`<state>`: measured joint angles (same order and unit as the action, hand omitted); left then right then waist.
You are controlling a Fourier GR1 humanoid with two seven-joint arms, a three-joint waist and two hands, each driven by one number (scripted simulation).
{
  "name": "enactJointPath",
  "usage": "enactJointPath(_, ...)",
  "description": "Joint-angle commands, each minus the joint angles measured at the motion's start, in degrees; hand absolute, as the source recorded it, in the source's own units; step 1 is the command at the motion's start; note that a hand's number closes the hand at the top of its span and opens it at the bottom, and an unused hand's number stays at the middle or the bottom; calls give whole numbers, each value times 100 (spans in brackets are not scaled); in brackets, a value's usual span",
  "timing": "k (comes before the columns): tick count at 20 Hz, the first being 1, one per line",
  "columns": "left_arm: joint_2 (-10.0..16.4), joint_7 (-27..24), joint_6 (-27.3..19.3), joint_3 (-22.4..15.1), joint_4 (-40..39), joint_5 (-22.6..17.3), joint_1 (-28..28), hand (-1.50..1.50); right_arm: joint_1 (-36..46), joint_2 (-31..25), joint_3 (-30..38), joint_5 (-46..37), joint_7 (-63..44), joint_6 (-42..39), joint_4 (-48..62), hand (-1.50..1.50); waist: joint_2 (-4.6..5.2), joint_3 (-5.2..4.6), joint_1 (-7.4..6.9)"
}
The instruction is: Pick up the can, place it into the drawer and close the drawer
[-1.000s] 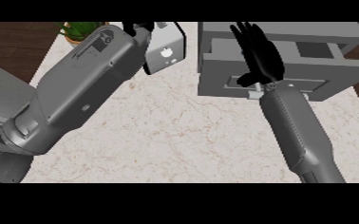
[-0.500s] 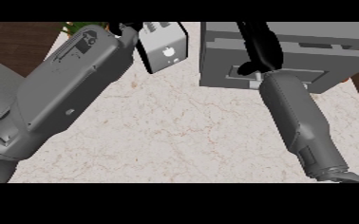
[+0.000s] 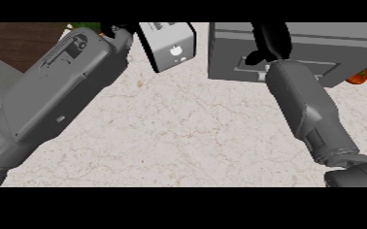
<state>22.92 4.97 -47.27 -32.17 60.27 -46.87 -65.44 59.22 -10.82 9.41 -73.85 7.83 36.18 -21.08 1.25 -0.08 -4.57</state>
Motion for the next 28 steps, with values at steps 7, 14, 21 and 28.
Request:
enactJointPath(7,378,306,142,45,410,95,188,-150,925,-337,202,-84,-305,86,698,-150,82,19,-198)
enactJointPath(14,441,505,-9,19,775,180,151,-150,1137,-339,470,241,254,-379,975,-150,89,31,-261)
enactJointPath(21,425,414,-55,5,861,216,470,-150,1175,81,1935,1872,1203,-1071,906,-150,67,52,-192)
enactJointPath(28,368,533,-167,-22,1115,292,424,-150,1297,-67,2471,2390,1595,-1492,964,-150,79,33,-161)
